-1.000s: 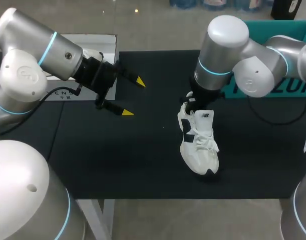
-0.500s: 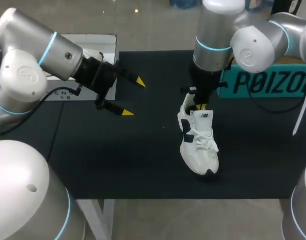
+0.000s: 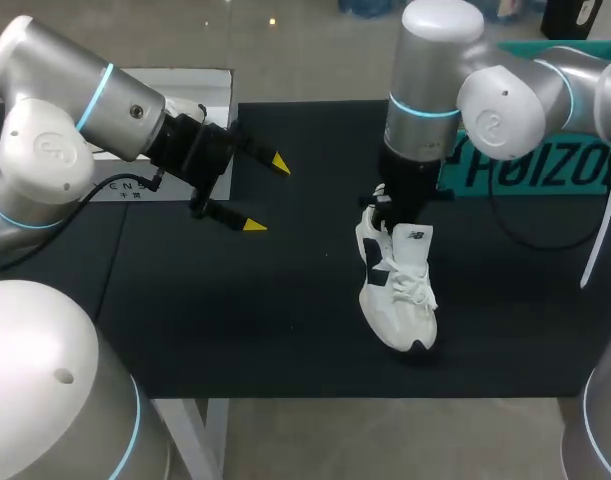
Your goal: Take the shoe out of the shoebox, open the shoe tongue, remove and reinsert the insole, then place the shoe into the shoebox
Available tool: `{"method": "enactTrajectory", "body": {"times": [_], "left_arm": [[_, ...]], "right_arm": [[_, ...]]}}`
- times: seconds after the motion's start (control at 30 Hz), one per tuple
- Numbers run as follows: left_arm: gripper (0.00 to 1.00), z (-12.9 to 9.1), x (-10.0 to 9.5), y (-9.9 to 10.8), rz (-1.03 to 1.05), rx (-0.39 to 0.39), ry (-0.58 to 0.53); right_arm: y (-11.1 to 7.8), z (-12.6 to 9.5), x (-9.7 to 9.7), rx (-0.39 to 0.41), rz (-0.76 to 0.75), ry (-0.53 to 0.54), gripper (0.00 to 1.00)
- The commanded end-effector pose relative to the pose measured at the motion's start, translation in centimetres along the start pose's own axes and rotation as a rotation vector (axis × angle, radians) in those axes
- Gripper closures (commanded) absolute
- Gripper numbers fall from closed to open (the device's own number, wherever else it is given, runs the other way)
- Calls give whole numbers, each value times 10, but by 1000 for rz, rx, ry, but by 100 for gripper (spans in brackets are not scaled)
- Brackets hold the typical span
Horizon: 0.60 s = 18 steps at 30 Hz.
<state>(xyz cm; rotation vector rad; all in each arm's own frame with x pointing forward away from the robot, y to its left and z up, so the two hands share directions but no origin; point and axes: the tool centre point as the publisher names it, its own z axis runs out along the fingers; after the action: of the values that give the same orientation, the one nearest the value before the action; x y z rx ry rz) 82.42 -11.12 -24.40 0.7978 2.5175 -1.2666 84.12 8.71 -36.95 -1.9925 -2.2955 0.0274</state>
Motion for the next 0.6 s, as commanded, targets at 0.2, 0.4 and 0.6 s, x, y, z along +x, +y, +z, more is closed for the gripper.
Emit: {"method": "enactTrajectory", "body": {"times": [0.2,0.4,0.6], "left_arm": [[0,0,0,0,0,-2,3],[0,0,0,0,0,-2,3],[0,0,0,0,0,-2,3]], "right_arm": [[5,-1,-3,-11,11,4,10],[5,-4,-3,-4,15,-4,0],[7,-9,-1,-4,9,-8,0]]}}
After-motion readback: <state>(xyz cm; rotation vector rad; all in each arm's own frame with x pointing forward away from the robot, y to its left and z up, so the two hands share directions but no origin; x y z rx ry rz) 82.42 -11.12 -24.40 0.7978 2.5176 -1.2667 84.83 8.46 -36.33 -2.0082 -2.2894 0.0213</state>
